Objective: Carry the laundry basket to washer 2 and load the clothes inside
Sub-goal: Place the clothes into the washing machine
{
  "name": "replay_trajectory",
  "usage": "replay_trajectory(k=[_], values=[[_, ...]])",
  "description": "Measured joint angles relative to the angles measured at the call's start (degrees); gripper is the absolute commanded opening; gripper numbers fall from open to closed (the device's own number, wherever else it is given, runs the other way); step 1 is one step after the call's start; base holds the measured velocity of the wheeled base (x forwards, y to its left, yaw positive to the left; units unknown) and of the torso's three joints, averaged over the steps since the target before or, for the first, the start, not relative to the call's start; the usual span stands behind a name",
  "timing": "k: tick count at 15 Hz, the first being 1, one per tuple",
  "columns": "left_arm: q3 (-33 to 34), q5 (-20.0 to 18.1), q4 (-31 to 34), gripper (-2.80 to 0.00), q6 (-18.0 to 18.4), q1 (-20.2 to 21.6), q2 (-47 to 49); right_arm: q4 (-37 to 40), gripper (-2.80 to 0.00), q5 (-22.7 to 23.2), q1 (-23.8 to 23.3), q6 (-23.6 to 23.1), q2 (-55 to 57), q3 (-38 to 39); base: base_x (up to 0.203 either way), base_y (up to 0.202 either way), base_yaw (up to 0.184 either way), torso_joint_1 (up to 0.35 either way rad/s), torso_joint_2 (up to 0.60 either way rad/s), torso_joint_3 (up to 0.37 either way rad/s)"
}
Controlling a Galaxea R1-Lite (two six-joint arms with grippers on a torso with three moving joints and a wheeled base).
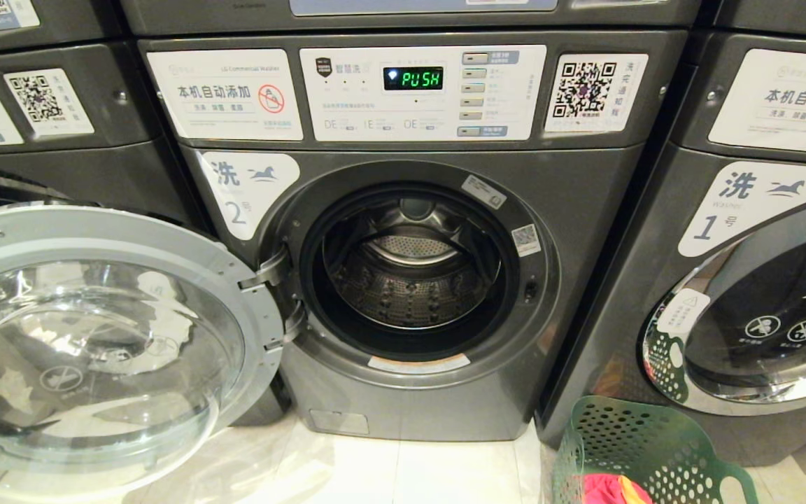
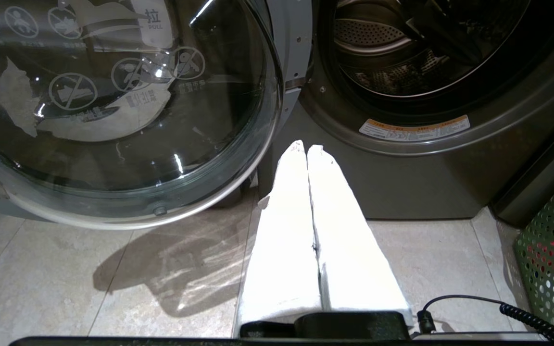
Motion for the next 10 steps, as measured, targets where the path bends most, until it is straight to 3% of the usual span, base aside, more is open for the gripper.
replay_trajectory(k=[6,10], values=[[0.0,0.0,0.0,-2.8,0.1,0.0,0.0,0.0,-2.8,0.0,0.0,0.2,0.0,0.0,0.0,0.0,0.0,0.0,0.0,-0.005],[0.0,0.0,0.0,-2.8,0.1,0.0,0.0,0.0,-2.8,0.0,0.0,0.2,0.0,0.0,0.0,0.0,0.0,0.0,0.0,-0.149]])
